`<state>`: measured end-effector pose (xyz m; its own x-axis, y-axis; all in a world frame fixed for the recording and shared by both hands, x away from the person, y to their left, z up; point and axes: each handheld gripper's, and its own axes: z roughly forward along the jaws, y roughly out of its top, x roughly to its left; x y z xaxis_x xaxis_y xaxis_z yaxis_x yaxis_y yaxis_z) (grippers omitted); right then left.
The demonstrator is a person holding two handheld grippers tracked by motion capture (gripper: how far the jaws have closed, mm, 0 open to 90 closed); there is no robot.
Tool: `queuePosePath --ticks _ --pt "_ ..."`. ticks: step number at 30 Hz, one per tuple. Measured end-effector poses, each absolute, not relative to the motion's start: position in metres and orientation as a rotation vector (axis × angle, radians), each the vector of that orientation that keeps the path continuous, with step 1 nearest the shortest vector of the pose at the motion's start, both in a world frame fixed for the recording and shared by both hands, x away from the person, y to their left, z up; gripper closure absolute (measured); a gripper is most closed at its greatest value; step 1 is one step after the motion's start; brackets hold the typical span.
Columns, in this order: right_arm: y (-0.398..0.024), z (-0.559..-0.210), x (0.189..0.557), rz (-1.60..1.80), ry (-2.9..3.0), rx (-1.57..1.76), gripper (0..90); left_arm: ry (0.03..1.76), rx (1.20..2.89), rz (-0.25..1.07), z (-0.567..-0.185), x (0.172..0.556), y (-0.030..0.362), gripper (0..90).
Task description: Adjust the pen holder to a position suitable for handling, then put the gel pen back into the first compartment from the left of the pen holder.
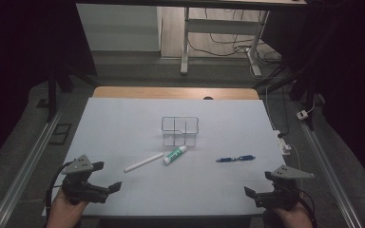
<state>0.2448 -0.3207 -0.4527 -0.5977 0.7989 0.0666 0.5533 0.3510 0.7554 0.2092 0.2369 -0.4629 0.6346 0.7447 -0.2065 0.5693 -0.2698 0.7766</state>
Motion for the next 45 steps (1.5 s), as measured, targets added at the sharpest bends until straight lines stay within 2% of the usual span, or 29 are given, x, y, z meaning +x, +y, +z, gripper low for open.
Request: queuePosePath --ticks 19,37,45 --pt "-0.321 -0.453 0.245 1.113 2.304 1.208 0.9 1.117 2.006 0.350 -0.473 0.183 0.254 0.0" --pt "-0.320 -0.452 0.245 1.102 2.296 1.204 0.0 1.113 2.020 0.283 -0.475 0.186 0.254 0.0" --pt "-0.313 -0.446 0.256 1.077 2.324 1.159 0.0 1.112 2.022 0.272 -0.475 0.187 0.255 0.0"
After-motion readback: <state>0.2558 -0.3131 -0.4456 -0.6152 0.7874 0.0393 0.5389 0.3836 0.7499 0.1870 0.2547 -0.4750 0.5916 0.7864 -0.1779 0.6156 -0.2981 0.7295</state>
